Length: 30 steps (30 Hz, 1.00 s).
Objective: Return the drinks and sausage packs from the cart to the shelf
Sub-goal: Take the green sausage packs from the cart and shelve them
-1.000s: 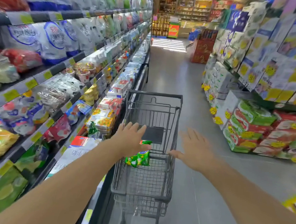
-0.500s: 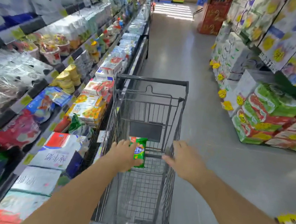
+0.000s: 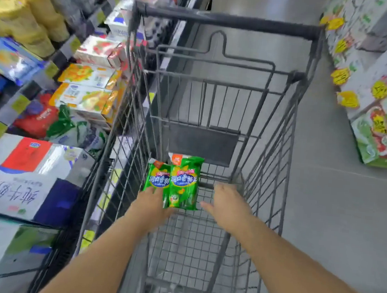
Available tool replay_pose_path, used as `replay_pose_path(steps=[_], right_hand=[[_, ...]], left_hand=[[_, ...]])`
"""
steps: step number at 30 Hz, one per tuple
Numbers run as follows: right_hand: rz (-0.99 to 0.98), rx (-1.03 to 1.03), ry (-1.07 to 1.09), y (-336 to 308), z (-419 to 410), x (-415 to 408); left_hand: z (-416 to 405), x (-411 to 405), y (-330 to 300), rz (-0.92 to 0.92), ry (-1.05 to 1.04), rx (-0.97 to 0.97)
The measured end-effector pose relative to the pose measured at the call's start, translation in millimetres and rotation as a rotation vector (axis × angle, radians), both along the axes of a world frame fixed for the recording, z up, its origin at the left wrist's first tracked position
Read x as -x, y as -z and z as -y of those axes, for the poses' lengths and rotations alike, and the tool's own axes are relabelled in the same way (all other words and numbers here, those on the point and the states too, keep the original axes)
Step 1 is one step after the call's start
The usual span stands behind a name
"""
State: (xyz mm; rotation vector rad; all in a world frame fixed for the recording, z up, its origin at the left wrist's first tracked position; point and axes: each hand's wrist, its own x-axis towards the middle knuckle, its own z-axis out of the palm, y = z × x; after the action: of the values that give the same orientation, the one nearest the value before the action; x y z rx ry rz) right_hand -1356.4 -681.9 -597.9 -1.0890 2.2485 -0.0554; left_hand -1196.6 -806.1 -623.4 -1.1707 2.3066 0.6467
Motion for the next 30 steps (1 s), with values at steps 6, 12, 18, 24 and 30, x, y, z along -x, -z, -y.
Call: replay_pose_path(steps=[6, 12, 18, 24, 30], right_hand=[[0.149, 0.015, 0.212, 108.7, 42.8, -3.8], [0.166, 0.002, 0.305, 164.9, 66.4, 4.2], [0.321, 0.180, 0.523, 183.5, 94.6, 4.7], [0.297, 0.168, 0.598, 190.3, 100.9, 5.3], [0.278, 0.216, 0.739, 184.9, 83.3, 19.1]], left_hand=[[27.2, 16.0, 98.5, 0.033, -0.129, 0.120], [35.9, 26.0, 146.3, 0.072, -0.213, 0.203], [31.4, 33.4, 156.7, 0.024, -0.353, 0.188], [36.4, 41.0, 159.0, 0.061, -0.419, 0.132], [35.2, 42.1, 159.5, 0.102, -0.411, 0.063]])
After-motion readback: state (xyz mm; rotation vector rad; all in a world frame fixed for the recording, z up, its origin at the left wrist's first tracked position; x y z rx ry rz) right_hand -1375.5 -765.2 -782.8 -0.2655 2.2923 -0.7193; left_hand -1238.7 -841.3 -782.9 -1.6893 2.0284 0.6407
